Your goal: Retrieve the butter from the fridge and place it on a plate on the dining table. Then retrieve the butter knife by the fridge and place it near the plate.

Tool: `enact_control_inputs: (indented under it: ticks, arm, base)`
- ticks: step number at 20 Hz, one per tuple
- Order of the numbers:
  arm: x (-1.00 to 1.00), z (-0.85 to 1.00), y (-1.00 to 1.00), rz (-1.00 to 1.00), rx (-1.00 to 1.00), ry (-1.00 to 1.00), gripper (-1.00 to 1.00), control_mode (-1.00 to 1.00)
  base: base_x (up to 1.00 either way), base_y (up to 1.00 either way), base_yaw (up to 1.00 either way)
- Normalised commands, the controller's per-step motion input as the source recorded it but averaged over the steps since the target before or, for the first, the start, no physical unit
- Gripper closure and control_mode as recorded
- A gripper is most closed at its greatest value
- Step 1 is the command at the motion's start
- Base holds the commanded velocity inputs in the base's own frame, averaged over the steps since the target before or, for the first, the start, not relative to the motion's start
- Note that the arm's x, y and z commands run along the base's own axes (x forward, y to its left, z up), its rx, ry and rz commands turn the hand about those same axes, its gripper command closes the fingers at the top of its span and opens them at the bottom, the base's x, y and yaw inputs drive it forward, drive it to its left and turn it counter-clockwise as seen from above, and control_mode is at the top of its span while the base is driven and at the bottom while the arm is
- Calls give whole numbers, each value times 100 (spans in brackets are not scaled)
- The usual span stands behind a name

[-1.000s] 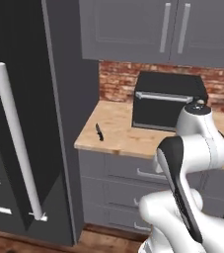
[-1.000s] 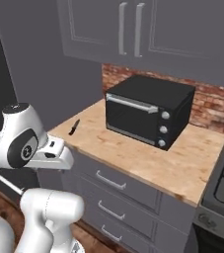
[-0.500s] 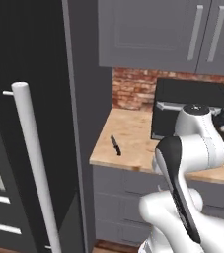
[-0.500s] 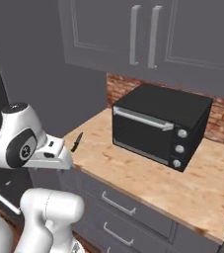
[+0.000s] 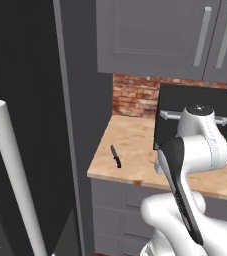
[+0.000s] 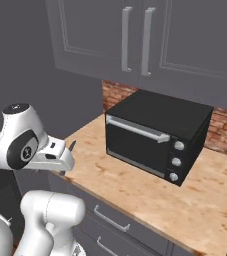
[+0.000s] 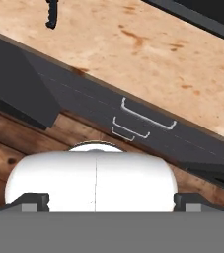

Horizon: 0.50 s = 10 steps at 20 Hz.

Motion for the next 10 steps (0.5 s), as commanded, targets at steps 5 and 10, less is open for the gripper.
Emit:
enact_control_inputs:
  ticks: [5,10]
  arm:
    - [0,0,0,0,0,0,-100,100]
    - [0,0,0,0,0,0,-100,100]
  base:
    - [12,0,1]
    - [3,6,0]
